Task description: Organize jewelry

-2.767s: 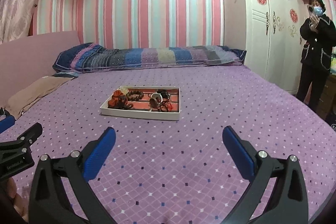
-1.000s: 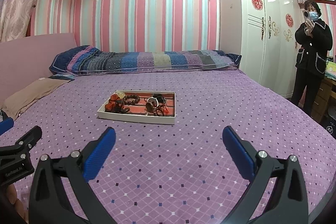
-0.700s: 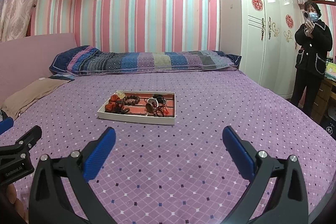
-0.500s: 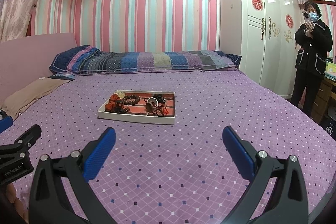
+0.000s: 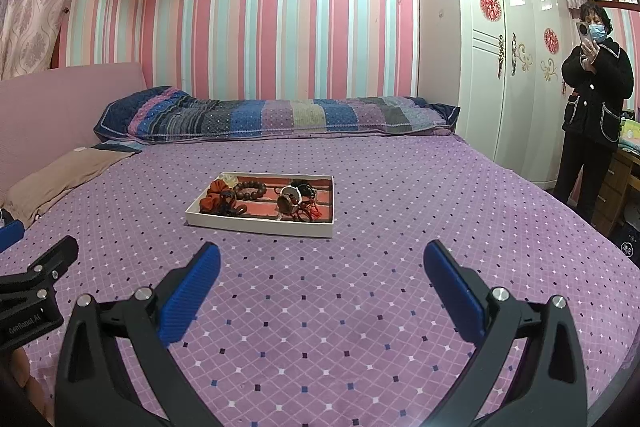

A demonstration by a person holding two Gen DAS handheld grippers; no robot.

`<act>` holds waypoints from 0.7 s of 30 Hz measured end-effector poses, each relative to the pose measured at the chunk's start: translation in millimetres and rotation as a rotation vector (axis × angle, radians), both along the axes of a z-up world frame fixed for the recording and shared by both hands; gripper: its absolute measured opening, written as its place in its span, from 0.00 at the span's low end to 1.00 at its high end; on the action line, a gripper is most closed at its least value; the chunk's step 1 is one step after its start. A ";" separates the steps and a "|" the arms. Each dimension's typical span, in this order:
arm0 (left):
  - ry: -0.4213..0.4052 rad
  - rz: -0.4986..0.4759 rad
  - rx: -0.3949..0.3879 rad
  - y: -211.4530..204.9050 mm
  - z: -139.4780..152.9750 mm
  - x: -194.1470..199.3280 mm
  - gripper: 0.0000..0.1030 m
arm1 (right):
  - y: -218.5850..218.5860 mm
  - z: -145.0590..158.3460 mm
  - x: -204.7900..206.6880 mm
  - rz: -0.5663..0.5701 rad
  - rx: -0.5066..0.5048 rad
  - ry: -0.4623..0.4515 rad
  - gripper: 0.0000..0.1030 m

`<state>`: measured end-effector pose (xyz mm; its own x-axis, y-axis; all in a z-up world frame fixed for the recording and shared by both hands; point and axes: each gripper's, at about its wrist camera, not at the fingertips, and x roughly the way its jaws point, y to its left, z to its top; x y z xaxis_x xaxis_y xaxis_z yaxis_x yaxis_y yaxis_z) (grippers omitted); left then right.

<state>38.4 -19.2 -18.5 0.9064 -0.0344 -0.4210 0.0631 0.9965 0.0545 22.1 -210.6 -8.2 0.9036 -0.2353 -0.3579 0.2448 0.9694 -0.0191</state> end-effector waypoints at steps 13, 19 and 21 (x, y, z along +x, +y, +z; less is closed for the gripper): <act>0.004 0.001 0.001 -2.0 -2.4 -0.1 0.97 | -0.3 -0.9 -1.3 0.002 0.003 0.003 0.98; 0.006 -0.002 0.007 -3.7 -3.9 0.7 0.97 | -0.7 -1.2 -1.7 0.004 0.005 0.003 0.98; 0.008 -0.002 0.005 -4.4 -4.7 0.8 0.97 | -0.6 -1.5 -1.0 0.005 0.007 0.004 0.98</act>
<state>39.2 -23.6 -23.2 0.9030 -0.0342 -0.4283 0.0655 0.9961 0.0586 21.0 -211.2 -9.7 0.9032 -0.2287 -0.3631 0.2403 0.9706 -0.0137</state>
